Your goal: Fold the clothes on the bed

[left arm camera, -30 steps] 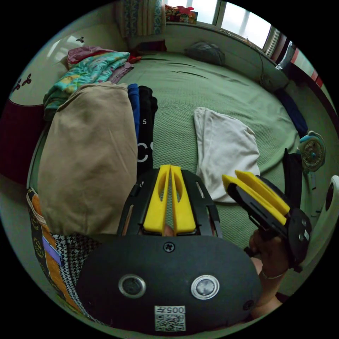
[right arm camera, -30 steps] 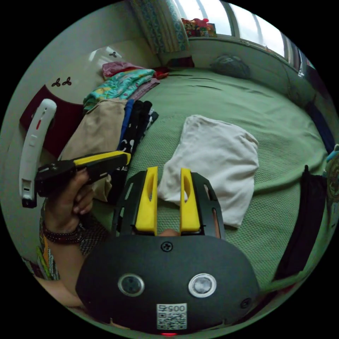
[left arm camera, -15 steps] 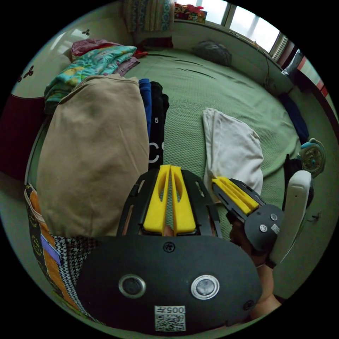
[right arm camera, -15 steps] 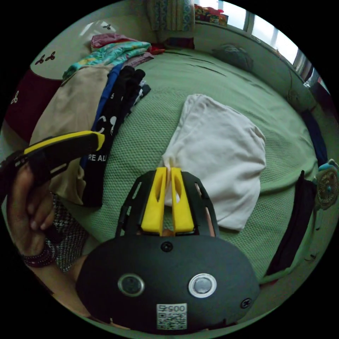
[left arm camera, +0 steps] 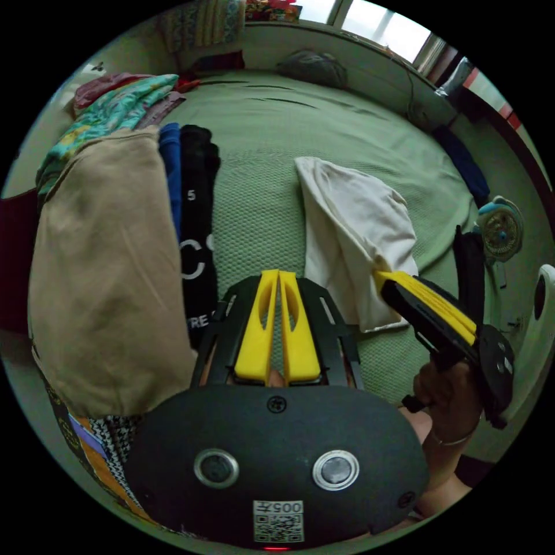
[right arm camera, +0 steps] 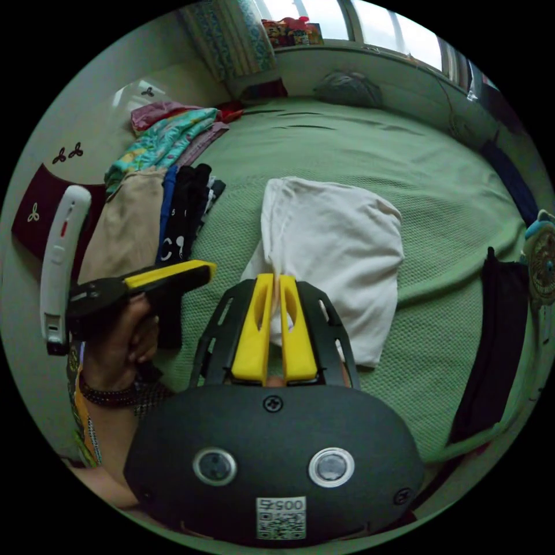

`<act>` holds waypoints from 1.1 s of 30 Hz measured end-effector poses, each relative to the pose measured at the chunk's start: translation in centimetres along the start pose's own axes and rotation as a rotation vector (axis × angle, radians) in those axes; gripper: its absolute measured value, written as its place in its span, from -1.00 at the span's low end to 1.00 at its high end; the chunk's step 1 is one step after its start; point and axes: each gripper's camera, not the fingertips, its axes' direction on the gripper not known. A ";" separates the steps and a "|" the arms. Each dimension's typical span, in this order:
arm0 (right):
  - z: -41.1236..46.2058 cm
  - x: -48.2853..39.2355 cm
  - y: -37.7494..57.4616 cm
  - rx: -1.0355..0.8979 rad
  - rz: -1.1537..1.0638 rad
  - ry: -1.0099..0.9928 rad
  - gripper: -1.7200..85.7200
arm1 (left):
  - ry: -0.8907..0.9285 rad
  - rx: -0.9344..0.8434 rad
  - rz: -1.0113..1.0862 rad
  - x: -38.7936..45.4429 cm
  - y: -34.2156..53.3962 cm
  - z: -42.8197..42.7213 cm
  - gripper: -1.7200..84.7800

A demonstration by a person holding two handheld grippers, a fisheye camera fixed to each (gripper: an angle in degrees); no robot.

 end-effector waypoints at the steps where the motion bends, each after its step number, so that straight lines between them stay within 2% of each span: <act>1: 0.3 0.2 -0.1 -0.005 -0.003 0.014 -1.00 | 0.020 -0.017 0.021 0.6 -0.7 0.9 -0.96; 11: 0.7 2.7 -1.1 -0.002 0.023 -0.075 -0.95 | 0.063 -0.068 0.144 3.5 -3.6 5.2 -0.91; 18: 0.6 4.1 -2.0 0.035 0.013 -0.090 -0.78 | 0.251 -0.141 0.085 3.1 -5.9 8.5 -0.91; 27: 3.1 5.3 -4.0 -0.002 -0.057 -0.117 -0.72 | 0.153 -0.155 0.144 4.9 -7.7 10.3 -0.96; 30: 4.2 5.9 -4.5 -0.040 -0.074 -0.137 -0.72 | 0.182 -0.150 0.146 5.1 -8.2 10.6 -0.96; 33: 5.2 6.2 -4.6 -0.075 -0.090 -0.062 -0.73 | 0.204 -0.145 0.159 5.5 -8.7 10.8 -0.94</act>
